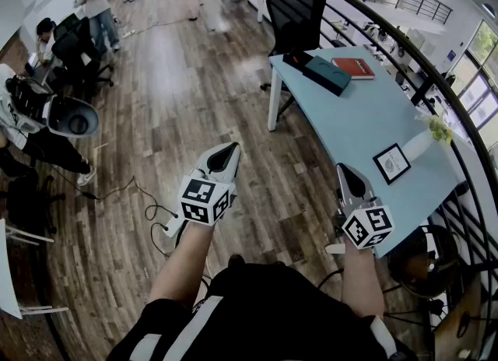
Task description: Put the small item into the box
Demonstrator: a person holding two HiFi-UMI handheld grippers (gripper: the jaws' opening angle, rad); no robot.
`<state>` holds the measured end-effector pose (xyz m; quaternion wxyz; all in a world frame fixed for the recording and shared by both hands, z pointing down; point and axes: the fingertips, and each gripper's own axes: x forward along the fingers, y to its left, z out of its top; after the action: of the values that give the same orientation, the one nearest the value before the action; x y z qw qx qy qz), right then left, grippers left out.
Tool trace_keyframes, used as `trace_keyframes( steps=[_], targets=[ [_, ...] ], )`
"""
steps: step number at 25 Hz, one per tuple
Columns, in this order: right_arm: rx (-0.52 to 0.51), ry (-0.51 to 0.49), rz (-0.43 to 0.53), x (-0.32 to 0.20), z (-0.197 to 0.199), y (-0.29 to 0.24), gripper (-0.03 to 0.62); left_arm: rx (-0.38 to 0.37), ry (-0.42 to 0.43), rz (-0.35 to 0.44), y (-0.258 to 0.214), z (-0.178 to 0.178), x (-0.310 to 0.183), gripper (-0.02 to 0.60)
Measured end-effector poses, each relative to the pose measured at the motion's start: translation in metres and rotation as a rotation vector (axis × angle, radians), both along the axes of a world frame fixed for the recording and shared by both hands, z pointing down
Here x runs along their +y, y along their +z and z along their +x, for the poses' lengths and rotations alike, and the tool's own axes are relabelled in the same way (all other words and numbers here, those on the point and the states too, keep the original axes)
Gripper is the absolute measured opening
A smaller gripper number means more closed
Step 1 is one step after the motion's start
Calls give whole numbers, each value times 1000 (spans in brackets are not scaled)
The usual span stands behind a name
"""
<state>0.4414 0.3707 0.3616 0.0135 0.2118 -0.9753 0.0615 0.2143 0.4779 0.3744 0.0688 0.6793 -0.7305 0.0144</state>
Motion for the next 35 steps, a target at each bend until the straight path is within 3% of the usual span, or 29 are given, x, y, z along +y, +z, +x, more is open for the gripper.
trace_keyframes(
  steps=[11,17,27,35],
  targets=[
    [17,-35,-5,25,-26,3,-2,12,24,1,-1,-10,21,8],
    [-39,-110,-1,63,-51,-10,0,27,25,5,6,-28,42,8],
    [-33,-56,-28,89,-75,0,0,18,40,22,8,-60,87,8],
    [-28,-65,-48,81,-96,9,0,46,32,6,19,-79,83,8]
  ],
)
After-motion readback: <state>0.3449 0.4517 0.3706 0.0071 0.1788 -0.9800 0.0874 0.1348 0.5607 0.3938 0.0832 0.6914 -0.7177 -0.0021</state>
